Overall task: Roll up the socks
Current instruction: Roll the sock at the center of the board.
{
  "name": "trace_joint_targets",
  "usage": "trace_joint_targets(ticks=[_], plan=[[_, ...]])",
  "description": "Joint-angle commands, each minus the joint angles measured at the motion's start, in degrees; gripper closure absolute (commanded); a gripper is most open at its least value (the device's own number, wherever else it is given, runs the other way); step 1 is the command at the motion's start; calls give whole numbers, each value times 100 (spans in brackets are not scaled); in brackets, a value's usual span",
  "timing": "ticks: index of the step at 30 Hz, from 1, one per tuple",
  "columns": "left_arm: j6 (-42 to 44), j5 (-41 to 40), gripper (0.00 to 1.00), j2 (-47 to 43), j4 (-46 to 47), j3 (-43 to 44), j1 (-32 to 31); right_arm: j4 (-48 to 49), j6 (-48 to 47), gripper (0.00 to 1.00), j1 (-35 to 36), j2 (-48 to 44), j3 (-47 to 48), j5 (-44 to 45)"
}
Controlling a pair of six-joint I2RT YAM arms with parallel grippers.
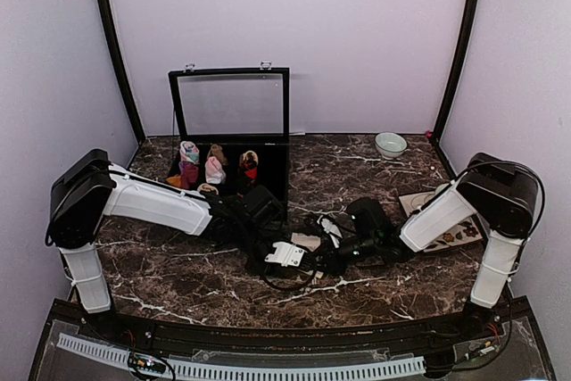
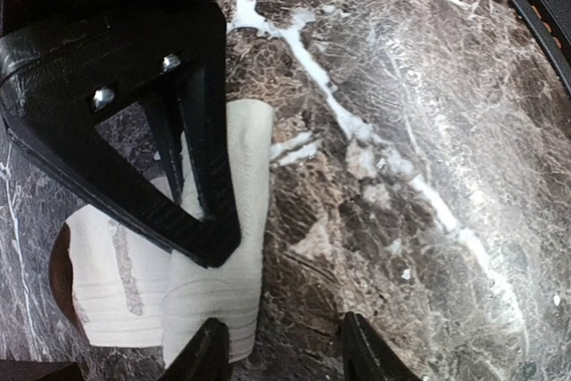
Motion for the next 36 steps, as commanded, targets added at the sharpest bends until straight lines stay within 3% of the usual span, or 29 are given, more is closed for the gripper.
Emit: trace_joint_targets(ticks=[1, 7, 14, 31, 34, 36], plan=[[89, -219, 56, 52, 329, 49, -8, -1643, 253, 96, -57, 485, -236, 184], [149, -35, 57, 9, -286, 297, -264, -1610, 298, 96, -120, 700, -248, 19], [268, -268, 57, -91, -107, 182, -366, -1580, 391, 97, -227, 805, -255, -54], [609, -1570, 56, 529, 1129, -437, -357, -1652, 390, 98, -362, 786, -176, -239], [566, -1610, 63, 682, 1119, -370, -299, -1579, 458, 98, -369, 745, -216, -280], [587, -1552, 74, 754, 987, -336, -260, -1475, 521, 98, -369, 655, -254, -317]])
